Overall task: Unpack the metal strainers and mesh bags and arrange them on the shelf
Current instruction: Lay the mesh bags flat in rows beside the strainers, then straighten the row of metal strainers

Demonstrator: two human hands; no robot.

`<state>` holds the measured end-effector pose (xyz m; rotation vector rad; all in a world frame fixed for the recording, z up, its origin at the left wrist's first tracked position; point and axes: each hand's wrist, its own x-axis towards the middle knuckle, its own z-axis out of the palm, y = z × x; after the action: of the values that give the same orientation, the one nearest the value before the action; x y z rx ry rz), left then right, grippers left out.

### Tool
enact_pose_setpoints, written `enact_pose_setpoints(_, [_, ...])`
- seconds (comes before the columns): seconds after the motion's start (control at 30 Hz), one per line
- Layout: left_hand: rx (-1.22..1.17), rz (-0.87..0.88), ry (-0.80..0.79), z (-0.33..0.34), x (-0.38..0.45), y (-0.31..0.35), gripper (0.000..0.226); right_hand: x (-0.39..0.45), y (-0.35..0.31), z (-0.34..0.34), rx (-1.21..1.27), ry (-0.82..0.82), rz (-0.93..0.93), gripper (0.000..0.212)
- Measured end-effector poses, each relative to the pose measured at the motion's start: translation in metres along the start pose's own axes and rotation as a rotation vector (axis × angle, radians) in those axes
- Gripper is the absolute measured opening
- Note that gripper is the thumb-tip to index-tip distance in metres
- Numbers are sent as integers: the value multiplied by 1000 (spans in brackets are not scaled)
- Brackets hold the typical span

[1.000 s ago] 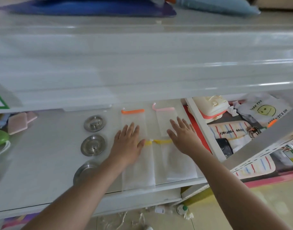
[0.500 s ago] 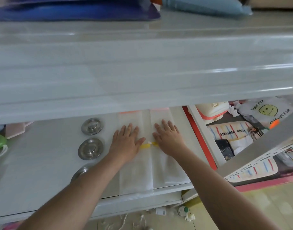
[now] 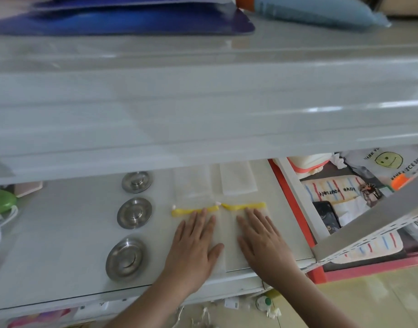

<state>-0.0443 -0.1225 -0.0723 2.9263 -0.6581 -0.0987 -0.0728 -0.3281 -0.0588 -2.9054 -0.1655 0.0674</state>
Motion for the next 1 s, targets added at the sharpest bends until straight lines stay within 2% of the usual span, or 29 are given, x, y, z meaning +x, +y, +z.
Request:
enact_pose_setpoints(0.27, [-25,-43,9,3,3,5,71,10,0,4,-16,-24,-5,62])
enact_pose_setpoints(0.4, [-74,-56,107,-11,-9,2,70,6,-2,-6,14,-35,-5,64])
enact_pose_setpoints(0.5, [-135,-95,215,-31,-37,-23,63,10,-16,-20,94,23,-3,58])
enact_pose_setpoints(0.63, [-205,-269,347,-44,-75,-78,56,36,-59,-30,173,103,-125,61])
enact_pose_setpoints(0.7, [-197,-315,317,-42,-86,-100,57,58,-91,-28,176,108,-228,60])
enact_pose_setpoints(0.87, [-126,-257,184,-25,-88,-127,65,127,-173,-13,113,5,-414,54])
enact_pose_setpoints(1.0, [-147,-195,241,-28,-70,-133,66,171,-208,5,48,-102,-384,51])
